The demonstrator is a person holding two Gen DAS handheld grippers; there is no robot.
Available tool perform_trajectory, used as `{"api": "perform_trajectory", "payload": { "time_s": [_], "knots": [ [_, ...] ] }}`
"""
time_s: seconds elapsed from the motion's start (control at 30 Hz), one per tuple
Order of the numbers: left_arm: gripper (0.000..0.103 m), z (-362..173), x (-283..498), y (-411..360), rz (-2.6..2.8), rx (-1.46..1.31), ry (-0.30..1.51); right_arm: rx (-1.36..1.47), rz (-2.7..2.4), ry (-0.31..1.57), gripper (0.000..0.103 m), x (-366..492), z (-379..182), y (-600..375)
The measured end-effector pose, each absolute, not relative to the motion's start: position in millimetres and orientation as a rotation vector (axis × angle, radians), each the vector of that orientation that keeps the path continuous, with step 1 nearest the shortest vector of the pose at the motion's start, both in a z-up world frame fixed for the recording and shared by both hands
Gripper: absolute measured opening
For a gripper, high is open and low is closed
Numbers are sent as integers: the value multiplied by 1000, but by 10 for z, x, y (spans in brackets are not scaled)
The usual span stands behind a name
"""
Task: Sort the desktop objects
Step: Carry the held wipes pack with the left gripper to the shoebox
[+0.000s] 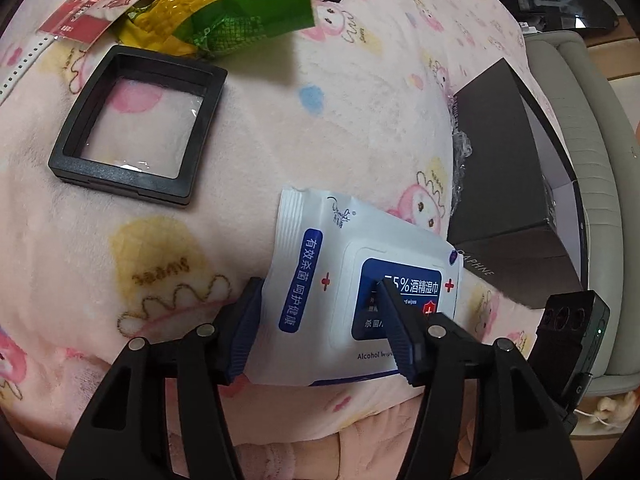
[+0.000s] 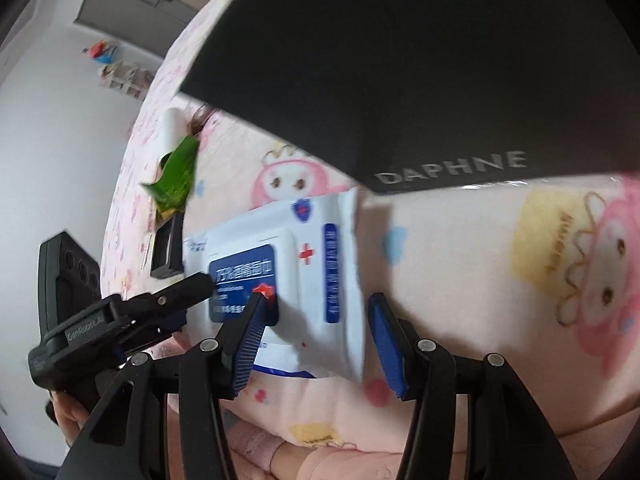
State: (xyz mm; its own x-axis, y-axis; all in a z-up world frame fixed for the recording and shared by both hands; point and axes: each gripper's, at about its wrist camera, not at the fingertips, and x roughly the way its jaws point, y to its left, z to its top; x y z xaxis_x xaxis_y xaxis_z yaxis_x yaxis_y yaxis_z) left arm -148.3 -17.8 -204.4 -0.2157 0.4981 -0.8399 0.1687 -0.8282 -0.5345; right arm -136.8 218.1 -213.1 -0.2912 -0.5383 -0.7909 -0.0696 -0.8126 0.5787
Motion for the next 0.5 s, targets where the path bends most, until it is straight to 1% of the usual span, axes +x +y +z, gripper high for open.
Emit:
{"api": "perform_trajectory", "payload": {
  "time_s": [0.03,0.07,0.1,0.17,0.33,0.5],
  "knots": [
    [59,-2015,-1474,-162,2133,-1781,-795,1636,-2176,-738,47,-1355,-2114,2147],
    [61,-1979,-1462,-141,2116,-1749,-794,1616,-2178,-727,43,-1338,-2076,2129],
    [61,-1937,-1445,-118,2112,-1725,-778,1584,-2183,-728,42,-1315,-2006,2133],
    [61,-1844,-1403,-78,2127,-1688,-732,1525,-2195,-725,41,-1266,-1872,2142],
    [59,-1555,-1278,-51,2181,-1523,-685,1398,-2292,-622,41,-1165,-1485,2129],
    [57,-1135,-1176,-58,2256,-1317,-600,1315,-2300,-649,41,-1097,-1174,2223]
  ]
}}
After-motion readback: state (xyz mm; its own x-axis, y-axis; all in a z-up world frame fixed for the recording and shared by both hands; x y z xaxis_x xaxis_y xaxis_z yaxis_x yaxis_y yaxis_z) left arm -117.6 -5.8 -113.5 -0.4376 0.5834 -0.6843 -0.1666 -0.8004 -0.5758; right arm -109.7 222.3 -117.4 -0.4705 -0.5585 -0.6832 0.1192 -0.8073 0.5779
